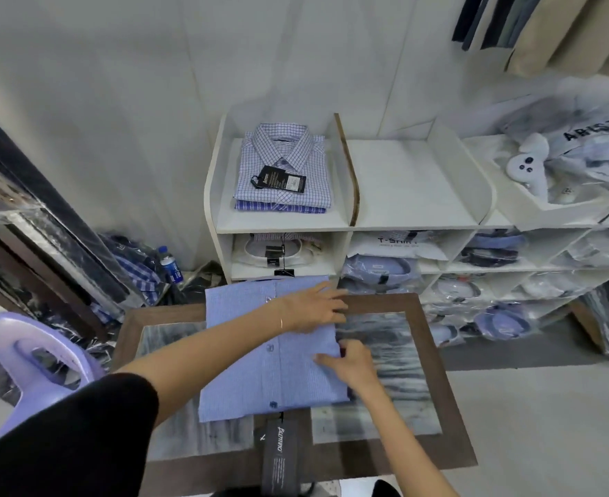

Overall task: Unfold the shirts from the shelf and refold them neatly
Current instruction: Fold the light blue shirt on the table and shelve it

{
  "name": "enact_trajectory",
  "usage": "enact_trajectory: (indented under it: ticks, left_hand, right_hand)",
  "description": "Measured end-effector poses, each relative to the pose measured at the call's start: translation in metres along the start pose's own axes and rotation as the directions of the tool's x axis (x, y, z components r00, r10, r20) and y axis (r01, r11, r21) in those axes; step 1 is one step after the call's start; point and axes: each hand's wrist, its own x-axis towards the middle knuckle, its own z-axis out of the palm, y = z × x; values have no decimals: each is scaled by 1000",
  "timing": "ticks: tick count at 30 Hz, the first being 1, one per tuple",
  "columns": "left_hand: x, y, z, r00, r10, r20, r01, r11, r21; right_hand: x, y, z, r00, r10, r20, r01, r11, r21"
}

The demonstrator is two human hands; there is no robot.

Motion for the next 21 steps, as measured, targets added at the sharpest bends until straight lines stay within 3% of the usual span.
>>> enact_trajectory:
  ticks: [3,5,10,14,18,21]
  left_hand:
    - [32,2,-9,981,102,166,-130,978,164]
    - [46,6,-14,946,105,305,-165,970,177]
    - [62,11,-29,883,33,468,-92,990,103]
    - [69,5,-63,895,61,441,-73,997,11]
    - [83,2,-102,945,90,314,-65,994,-88]
    - [84,-6,-116,955,102,280,-72,991,-116]
  right_hand:
    - [-11,1,2,998,2,56,-7,997,81]
    - [-16,7,6,996,40,81,-59,967,247]
    - [-22,20,7,994,97,46,-108,888,448]
    - [-31,26,-19,990,139,-33,-101,848,520]
    - [-40,25,-69,973,150,-177,-26,828,560]
    - [-37,15,-93,977,109,-183,12,828,560]
